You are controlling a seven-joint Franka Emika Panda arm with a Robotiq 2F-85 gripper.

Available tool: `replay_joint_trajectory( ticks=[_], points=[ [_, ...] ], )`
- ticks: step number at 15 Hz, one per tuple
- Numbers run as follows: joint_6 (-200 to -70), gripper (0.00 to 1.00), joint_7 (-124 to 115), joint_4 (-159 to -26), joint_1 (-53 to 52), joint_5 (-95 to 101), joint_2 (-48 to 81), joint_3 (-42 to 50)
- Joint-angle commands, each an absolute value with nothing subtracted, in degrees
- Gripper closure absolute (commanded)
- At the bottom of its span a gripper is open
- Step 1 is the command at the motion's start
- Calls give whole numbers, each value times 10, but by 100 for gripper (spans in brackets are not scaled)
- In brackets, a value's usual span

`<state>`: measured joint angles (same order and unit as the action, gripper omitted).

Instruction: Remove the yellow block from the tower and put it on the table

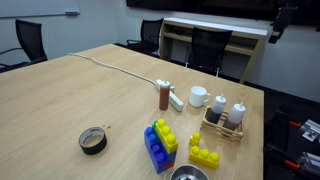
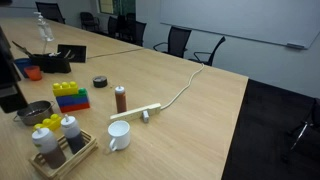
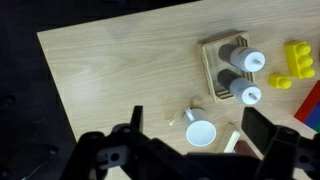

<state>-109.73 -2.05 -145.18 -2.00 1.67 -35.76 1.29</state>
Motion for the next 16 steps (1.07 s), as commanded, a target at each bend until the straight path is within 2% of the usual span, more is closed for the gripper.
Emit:
replay_joint_trajectory(
  ticks=[1, 16],
  points=[
    [-1096, 0, -17, -1451, -12, 12, -357, 6],
    [-1090, 0, -7, -1438, -21, 9, -340, 4]
  ],
)
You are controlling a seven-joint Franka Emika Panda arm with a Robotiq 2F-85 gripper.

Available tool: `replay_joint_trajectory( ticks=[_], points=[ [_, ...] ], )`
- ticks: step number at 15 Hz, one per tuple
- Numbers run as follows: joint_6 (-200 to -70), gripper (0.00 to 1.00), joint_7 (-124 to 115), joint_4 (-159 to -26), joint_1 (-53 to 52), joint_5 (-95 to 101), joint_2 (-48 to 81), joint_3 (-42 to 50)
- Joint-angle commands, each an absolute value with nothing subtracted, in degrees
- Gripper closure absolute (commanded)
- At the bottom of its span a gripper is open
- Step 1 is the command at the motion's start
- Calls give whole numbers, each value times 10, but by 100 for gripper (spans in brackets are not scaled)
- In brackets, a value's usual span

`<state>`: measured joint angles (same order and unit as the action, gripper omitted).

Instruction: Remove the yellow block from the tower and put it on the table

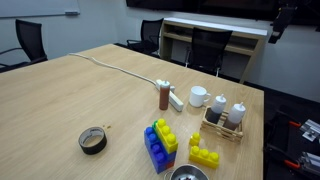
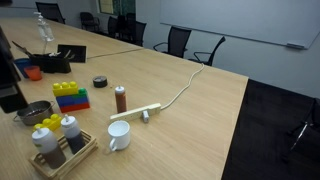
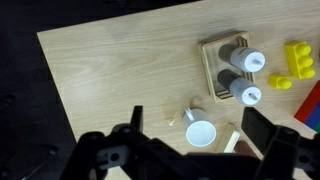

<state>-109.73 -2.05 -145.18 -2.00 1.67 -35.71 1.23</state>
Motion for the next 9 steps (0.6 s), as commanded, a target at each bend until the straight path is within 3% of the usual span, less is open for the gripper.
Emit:
replay_joint_trajectory(
  ticks=[1, 9],
  points=[
    [-1090, 0, -5, -1434, -24, 11, -333, -1],
    [-1180, 0, 29, -1377, -100, -6, -214, -56]
  ],
)
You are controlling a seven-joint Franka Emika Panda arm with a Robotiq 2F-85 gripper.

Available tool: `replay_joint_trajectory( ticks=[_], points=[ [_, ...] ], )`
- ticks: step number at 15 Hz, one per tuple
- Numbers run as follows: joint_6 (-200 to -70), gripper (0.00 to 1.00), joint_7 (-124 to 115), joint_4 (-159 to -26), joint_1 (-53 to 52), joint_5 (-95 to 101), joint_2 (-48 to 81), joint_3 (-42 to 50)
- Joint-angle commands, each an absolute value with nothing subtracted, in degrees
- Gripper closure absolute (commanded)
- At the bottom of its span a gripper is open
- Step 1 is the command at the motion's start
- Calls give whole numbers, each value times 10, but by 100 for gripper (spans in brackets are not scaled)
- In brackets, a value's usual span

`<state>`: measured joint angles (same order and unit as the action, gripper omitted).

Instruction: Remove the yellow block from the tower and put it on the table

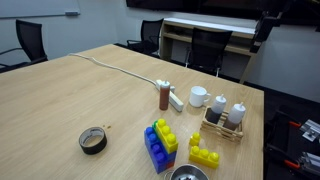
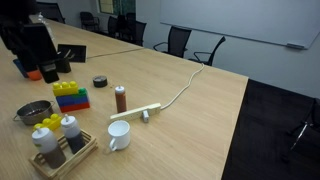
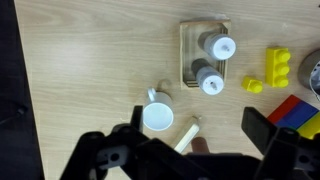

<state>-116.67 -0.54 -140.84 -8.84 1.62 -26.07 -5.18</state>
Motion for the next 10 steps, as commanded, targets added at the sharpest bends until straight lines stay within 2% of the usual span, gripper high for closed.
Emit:
replay_joint_trajectory(
  ticks=[1, 4, 10],
  points=[
    [-1188, 0, 31, -1371, -109, -12, -194, -63],
    [-1200, 0, 42, -1350, -130, -35, -142, -80],
    [-1204, 0, 25, -1353, -125, -23, -141, -87]
  ],
)
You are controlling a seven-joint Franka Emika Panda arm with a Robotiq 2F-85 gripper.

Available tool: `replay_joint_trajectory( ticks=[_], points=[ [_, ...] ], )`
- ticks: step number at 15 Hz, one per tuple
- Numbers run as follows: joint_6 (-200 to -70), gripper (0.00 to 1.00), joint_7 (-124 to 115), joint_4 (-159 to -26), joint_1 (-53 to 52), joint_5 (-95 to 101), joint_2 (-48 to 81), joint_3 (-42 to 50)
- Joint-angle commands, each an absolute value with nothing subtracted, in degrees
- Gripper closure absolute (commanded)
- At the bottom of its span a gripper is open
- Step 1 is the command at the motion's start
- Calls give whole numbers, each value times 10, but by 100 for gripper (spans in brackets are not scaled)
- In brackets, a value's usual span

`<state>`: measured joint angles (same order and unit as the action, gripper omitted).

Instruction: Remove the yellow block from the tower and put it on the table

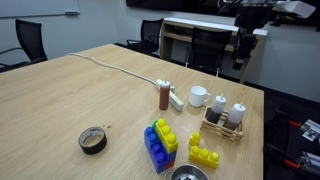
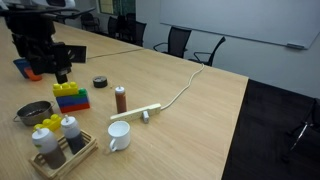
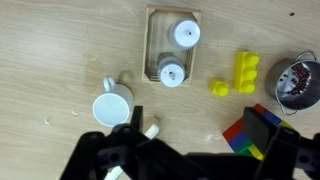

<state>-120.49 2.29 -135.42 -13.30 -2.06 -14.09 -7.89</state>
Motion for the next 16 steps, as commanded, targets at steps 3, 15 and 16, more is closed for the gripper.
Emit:
replay_joint_trajectory(
  ticks=[3, 15, 16],
  points=[
    [-1211, 0, 19, -1354, -124, -30, -132, -86],
    [-1262, 0, -142, -1279, -145, -36, 28, -139],
    [-1262, 0, -143, -1268, -149, -36, 38, -141]
  ],
)
